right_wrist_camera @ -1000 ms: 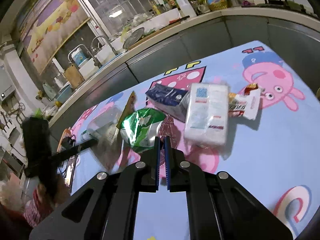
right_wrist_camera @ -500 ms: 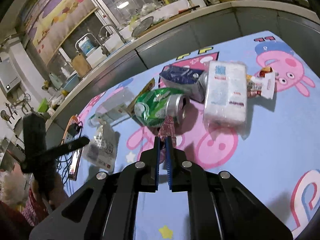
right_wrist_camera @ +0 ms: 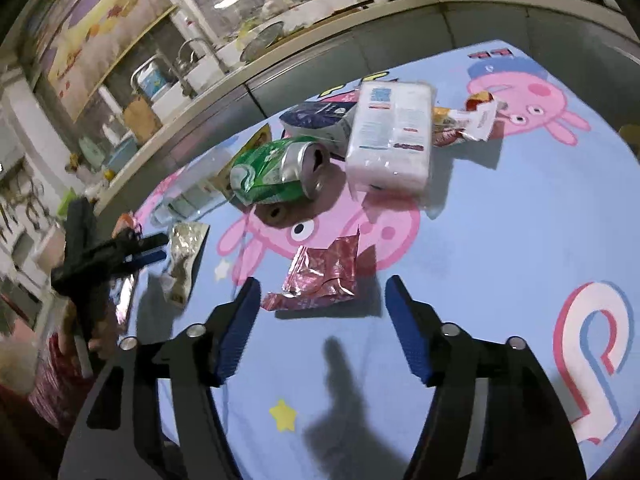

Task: Collect trash
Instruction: 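Grasp the clear printed wrapper with the left gripper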

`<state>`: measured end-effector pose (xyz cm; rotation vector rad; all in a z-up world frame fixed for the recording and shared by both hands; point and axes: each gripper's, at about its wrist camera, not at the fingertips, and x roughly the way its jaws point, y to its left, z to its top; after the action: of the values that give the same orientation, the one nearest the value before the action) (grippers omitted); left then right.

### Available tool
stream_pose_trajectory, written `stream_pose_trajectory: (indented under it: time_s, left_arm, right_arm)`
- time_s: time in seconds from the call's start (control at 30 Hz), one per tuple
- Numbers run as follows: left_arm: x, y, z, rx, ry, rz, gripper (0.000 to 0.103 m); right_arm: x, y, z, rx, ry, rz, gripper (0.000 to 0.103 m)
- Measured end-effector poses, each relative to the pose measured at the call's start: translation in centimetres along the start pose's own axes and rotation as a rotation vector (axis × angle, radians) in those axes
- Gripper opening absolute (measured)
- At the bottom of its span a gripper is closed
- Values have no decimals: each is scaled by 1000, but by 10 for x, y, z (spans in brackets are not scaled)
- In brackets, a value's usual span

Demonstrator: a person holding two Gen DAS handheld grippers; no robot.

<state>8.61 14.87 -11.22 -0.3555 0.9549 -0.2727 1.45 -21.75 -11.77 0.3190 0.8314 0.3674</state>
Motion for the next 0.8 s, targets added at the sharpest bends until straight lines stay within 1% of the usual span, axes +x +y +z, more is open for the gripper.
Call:
stream_pose_trajectory:
  time_s: [0.03,0.07,0.1,0.13,0.17,0.2,0.27,0.33,0.4,0.43,0.47,0.53,0.6,0.63,0.67,0.7,0.8]
  left_arm:
    - [4,-1,2,17,0,-1,68]
    - [8,-4,2,31,4,-2,55]
    - [15,-7,2,49,23,-9,48]
    - [17,-10,1,63,17,-2,42]
    - [18,-13,1,82,13,-14,24]
    - [20,-14,0,85,32,-41,24]
    - [17,-15,-4,76,31,-73,22]
    - [11,-18,-8,83,30,-88,21]
    - [4,-22,-14,79,28,-121,21]
    - [0,-26,-19,76,29,-150,21]
    - [-3,-30,-22,77,31,-173,21]
    - [-8,-45,-30,93,36,-214,21]
    - [-9,-62,-36,129,44,-238,21]
    - [-10,-70,-39,149,48,-244,21]
    - [-10,-76,-41,164,49,-245,21]
    - [-9,-88,-44,196,48,-239,21]
    - [-9,-112,-49,254,42,-228,21]
  right_arm:
    - [2,3,0,-22,6,-14,65]
    - [5,6,0,-36,12,-20,66]
    - [8,9,0,-52,18,-25,66]
    - [10,11,0,-63,23,-27,68]
    - [14,14,0,-87,29,-38,69]
    - [16,17,0,-103,31,-48,69]
    - [24,18,2,-126,45,-76,69]
    - [29,13,6,-95,52,-59,69]
    - [32,5,9,-52,58,-38,69]
    - [34,0,9,-23,62,-26,67]
    - [36,-2,7,-6,65,-17,63]
    - [38,-4,3,13,68,-2,57]
    - [39,-3,0,0,76,5,39]
    - [41,-2,-2,-2,91,12,22]
    - [42,-3,-4,-1,97,13,8]
    - [42,-3,-6,1,101,19,7]
    - [32,-4,-10,2,71,21,5]
